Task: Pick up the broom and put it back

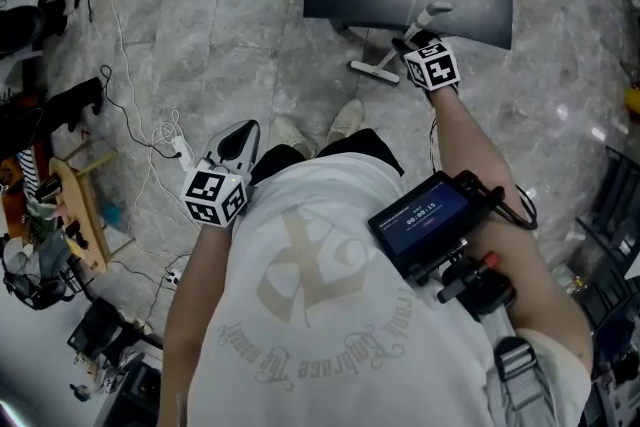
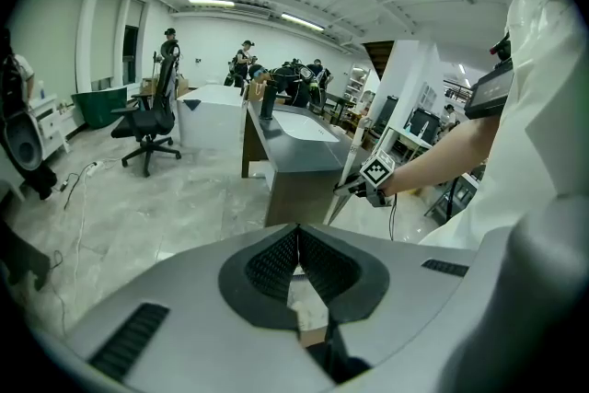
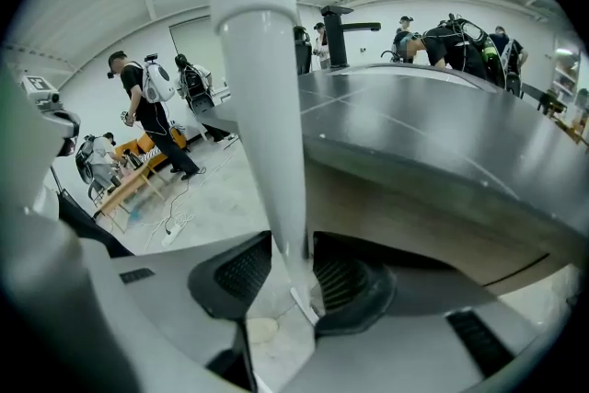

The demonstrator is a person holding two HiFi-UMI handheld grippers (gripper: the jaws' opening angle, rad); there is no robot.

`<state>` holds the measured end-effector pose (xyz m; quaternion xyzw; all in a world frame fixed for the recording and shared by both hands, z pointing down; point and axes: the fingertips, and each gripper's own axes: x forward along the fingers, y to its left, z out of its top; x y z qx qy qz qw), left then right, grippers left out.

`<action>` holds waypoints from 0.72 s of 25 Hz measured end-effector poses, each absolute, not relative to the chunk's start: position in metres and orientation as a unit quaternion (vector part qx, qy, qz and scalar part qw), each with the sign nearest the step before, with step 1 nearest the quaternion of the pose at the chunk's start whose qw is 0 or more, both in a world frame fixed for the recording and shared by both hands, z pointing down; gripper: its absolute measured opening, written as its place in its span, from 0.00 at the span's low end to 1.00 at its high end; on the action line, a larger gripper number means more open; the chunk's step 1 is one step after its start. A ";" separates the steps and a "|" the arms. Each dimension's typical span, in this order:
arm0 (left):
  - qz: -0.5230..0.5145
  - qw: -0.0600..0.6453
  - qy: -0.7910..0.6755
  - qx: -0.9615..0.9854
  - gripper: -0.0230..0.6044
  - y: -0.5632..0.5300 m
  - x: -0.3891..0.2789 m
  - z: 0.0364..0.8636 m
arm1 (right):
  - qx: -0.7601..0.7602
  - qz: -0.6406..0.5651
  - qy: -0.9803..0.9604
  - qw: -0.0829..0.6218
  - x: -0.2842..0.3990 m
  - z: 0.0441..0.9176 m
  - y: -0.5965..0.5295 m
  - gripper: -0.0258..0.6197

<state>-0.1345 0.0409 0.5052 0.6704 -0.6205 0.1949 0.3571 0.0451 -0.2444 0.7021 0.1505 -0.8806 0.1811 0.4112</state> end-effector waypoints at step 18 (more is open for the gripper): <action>0.195 0.341 -0.570 0.722 0.06 -0.002 -0.134 0.531 | 0.228 0.235 -0.878 0.349 0.080 0.696 -0.241 0.34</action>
